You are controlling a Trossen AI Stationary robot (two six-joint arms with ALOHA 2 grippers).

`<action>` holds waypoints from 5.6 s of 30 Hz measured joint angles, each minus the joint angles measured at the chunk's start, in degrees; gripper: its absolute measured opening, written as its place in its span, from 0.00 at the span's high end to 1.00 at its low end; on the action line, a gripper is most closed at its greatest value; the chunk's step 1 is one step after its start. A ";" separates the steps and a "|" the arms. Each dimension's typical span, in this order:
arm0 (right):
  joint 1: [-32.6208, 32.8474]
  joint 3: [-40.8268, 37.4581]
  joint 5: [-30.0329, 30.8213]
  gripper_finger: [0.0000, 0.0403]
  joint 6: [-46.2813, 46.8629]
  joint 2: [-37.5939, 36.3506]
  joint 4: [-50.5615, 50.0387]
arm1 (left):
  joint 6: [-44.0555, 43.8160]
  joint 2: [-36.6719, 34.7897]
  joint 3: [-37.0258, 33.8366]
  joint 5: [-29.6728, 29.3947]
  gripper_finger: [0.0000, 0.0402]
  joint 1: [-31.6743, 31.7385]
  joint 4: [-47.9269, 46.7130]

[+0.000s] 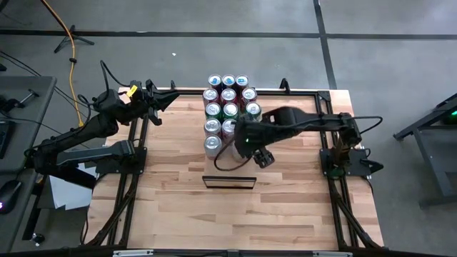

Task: Place canned beverage on shelf
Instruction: Put the pink white soda can on the shelf

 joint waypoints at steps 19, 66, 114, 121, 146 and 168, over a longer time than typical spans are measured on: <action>-5.04 12.53 -2.61 0.06 17.52 -0.28 6.71 | -1.95 0.01 0.00 0.00 1.00 -0.02 -0.04; -3.56 10.81 -10.71 0.06 -28.87 7.20 -6.59 | -2.43 0.02 0.00 0.00 1.00 0.00 -0.29; 1.82 8.67 -0.63 0.27 30.72 7.13 -5.96 | -2.36 0.00 0.00 0.00 1.00 -0.02 0.04; 1.82 8.67 -0.70 0.27 30.92 7.13 -5.94 | -2.32 0.02 0.00 0.00 1.00 -0.01 0.03; 1.80 8.71 2.85 0.23 51.02 7.09 -8.39 | -2.40 0.00 0.02 0.44 1.00 -0.02 16.63; 1.80 8.71 2.06 0.23 46.03 7.11 -6.88 | -3.74 -0.46 0.00 9.22 1.00 -0.01 30.07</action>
